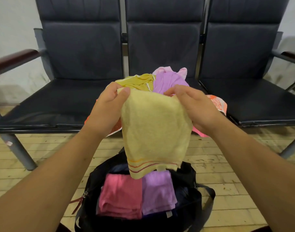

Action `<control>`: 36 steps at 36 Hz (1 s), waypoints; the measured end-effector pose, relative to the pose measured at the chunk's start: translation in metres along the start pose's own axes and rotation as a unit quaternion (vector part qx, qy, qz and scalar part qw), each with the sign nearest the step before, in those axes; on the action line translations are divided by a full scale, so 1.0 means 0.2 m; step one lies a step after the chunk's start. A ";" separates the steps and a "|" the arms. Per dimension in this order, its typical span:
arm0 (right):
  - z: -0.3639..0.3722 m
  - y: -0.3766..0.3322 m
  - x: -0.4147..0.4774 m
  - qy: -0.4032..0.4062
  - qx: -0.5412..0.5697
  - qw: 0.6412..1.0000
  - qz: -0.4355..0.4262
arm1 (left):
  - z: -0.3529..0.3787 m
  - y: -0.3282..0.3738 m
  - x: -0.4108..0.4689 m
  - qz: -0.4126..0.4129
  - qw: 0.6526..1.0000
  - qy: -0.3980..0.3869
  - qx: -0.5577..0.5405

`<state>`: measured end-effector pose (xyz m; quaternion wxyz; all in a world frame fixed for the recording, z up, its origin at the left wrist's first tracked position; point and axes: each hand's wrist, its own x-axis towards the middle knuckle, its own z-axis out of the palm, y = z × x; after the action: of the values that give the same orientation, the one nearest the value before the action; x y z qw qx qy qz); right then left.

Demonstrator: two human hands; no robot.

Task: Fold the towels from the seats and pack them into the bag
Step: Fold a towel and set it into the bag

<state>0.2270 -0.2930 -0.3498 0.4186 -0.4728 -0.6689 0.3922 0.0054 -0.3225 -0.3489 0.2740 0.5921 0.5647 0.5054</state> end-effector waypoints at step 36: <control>0.05 0.20 -0.07 -0.211 0.399 0.850 0.270 | 0.08 -0.02 -0.06 -0.245 0.853 -0.117 -0.445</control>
<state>0.2328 -0.2976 -0.3921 0.2980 -0.3325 -0.3731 0.8133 0.0202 -0.3298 -0.3615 0.6877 0.3037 0.3697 0.5461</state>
